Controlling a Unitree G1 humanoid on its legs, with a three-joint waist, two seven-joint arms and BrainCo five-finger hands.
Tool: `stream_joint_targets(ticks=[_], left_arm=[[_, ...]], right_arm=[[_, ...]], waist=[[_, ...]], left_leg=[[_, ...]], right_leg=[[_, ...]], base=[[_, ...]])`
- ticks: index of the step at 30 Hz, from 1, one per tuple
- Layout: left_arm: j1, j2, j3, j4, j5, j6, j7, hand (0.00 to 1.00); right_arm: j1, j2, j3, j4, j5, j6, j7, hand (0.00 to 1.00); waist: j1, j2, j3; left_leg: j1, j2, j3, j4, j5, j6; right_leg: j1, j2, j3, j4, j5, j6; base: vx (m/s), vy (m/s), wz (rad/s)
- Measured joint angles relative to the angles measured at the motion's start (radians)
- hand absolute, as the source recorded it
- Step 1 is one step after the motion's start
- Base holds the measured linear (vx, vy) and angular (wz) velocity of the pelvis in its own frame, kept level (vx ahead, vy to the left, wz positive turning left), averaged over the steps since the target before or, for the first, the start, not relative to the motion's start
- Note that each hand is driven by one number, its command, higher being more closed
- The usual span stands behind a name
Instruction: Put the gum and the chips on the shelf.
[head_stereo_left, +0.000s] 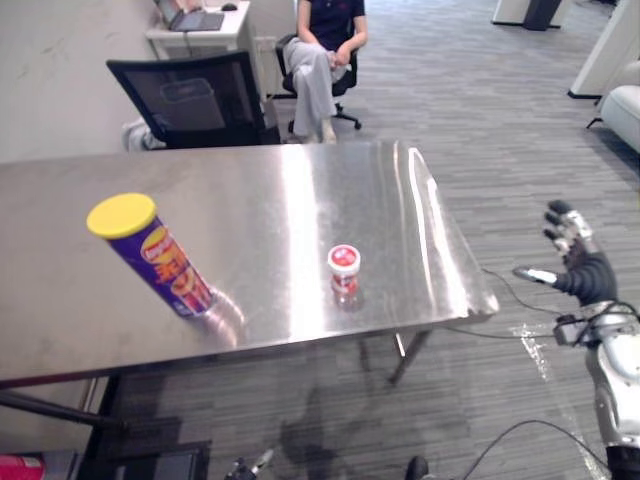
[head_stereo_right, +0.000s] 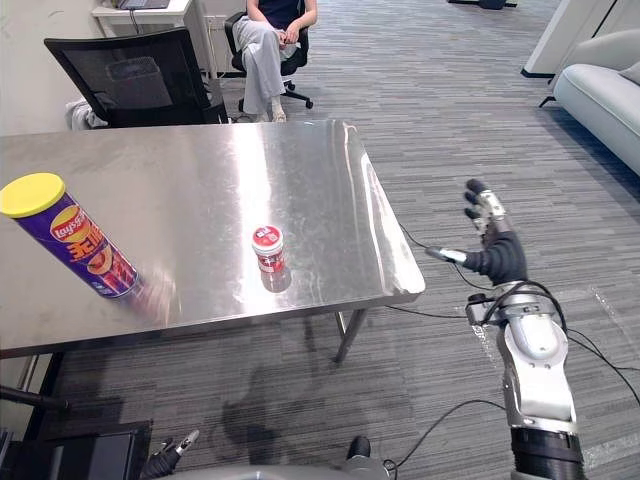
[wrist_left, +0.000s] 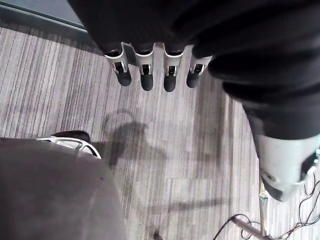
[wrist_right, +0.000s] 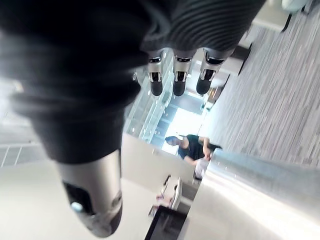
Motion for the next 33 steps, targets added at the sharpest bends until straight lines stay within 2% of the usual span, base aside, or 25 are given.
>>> stream_joint_targets(ticks=[5, 9, 15, 19, 25, 28, 33], left_arm=[[0.002, 0.001, 0.0, 0.0, 0.005, -0.013, -0.002, 0.0], [0.004, 0.002, -0.001, 0.0, 0.005, -0.017, -0.003, 0.0], [0.008, 0.005, -0.004, 0.0, 0.005, -0.016, -0.007, 0.0], [0.008, 0.006, -0.011, -0.001, 0.006, -0.015, -0.008, 0.0], [0.009, 0.006, -0.021, -0.004, 0.03, -0.008, -0.009, 0.0], [0.009, 0.005, -0.022, -0.019, 0.044, -0.008, -0.01, 0.0], [0.014, 0.005, -0.021, -0.024, 0.044, -0.008, -0.012, 0.0]], right_arm=[[-0.001, -0.064, 0.108, -0.034, -0.028, -0.034, 0.082, 0.0], [-0.004, -0.064, 0.169, -0.039, -0.028, -0.037, 0.093, 0.0], [-0.034, -0.064, 0.263, -0.039, -0.025, -0.038, 0.09, 0.0], [-0.087, -0.062, 0.312, 0.004, -0.026, -0.04, 0.083, 0.0], [-0.169, -0.052, 0.372, 0.135, -0.034, -0.042, 0.04, 0.0], [-0.204, -0.037, 0.385, 0.189, -0.035, -0.042, 0.023, 0.0], [-0.255, 0.005, 0.41, 0.306, -0.035, -0.043, -0.002, 0.0]], waist=[[0.002, -0.004, 0.003], [0.004, -0.005, 0.004], [0.005, -0.005, 0.011], [0.019, 0.0, 0.017], [0.034, 0.007, 0.025], [0.055, 0.01, 0.028], [0.06, 0.007, 0.033]], left_leg=[[0.0, 0.001, -0.007, 0.0, 0.0, 0.0], [0.0, 0.001, -0.007, 0.0, 0.0, 0.0], [0.001, 0.001, -0.025, 0.003, 0.001, 0.001], [0.002, 0.0, -0.035, 0.003, 0.002, 0.001], [0.001, 0.0, -0.062, 0.003, 0.004, 0.001], [0.0, 0.0, -0.062, 0.003, 0.005, 0.002], [0.001, -0.003, -0.09, 0.003, 0.011, 0.005]], right_leg=[[0.009, 0.001, -0.013, -0.006, 0.0, 0.0], [0.01, 0.0, -0.015, -0.006, 0.0, 0.0], [0.028, 0.0, -0.029, -0.019, 0.003, 0.004], [0.038, 0.001, -0.044, -0.024, 0.003, 0.004], [0.061, 0.001, -0.072, -0.034, 0.004, 0.005], [0.061, 0.001, -0.075, -0.035, 0.004, 0.005], [0.079, -0.003, -0.103, -0.035, 0.004, 0.005]], base=[[0.0, -0.011, 0.04], [-0.02, -0.009, 0.0], [-0.03, -0.02, 0.08], [-0.01, -0.015, 0.08], [0.0, -0.012, 0.14], [0.0, -0.006, 0.04], [-0.01, -0.007, 0.16]])
